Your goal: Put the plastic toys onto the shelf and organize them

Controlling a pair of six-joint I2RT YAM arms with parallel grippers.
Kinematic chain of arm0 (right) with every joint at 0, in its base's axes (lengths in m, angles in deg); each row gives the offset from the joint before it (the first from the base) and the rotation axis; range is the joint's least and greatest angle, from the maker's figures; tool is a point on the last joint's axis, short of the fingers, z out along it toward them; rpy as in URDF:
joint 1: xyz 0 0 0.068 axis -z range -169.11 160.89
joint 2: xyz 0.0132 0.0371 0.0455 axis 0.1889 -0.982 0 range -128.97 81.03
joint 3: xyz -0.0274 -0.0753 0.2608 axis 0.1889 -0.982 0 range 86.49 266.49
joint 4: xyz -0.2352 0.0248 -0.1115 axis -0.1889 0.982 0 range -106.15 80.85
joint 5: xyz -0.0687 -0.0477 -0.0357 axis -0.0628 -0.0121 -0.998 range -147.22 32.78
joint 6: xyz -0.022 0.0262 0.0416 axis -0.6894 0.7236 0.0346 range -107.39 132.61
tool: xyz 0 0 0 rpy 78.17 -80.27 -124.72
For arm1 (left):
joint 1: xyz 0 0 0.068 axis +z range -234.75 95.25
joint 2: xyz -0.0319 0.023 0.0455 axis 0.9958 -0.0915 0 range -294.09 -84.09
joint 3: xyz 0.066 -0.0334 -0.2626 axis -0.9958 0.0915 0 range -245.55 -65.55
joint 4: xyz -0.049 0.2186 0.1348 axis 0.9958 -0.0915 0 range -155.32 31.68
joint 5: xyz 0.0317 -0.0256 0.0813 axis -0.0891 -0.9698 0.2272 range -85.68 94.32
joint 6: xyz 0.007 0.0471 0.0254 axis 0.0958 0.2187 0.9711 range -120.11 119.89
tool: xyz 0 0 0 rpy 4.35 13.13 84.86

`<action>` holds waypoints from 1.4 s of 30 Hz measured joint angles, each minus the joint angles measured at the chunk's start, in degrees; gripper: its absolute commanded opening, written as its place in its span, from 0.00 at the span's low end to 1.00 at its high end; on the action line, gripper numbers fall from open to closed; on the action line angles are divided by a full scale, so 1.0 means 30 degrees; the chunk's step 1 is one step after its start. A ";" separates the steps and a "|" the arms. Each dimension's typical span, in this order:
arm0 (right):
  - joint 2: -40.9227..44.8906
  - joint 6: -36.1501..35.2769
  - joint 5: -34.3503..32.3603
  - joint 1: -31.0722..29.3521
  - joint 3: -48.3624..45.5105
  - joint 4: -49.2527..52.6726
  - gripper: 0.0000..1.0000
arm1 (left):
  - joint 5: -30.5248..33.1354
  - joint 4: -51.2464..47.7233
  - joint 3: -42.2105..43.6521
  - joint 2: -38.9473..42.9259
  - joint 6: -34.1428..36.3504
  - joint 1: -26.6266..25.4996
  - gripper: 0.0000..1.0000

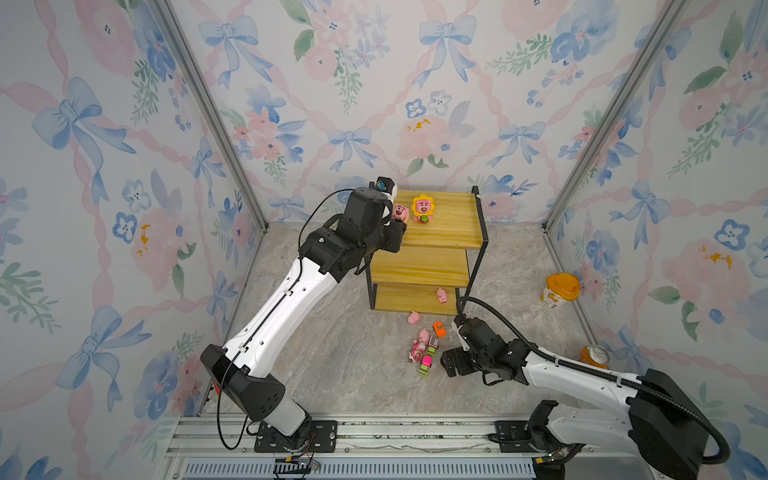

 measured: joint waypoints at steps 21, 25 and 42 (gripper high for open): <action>0.0226 -0.0182 0.0896 0.0634 -0.0568 -0.0678 0.98 | 0.2091 0.0007 -0.0539 -0.0517 -0.0379 0.0000 0.11; 0.0233 -0.0182 0.0911 0.0648 -0.0605 -0.0721 0.98 | 0.2368 0.0000 -0.0605 -0.0517 -0.0379 0.0000 0.11; 0.0233 -0.0197 0.0911 0.0685 -0.0605 -0.0729 0.98 | 0.3060 0.0000 -0.1078 -0.0546 0.0022 -0.0342 0.17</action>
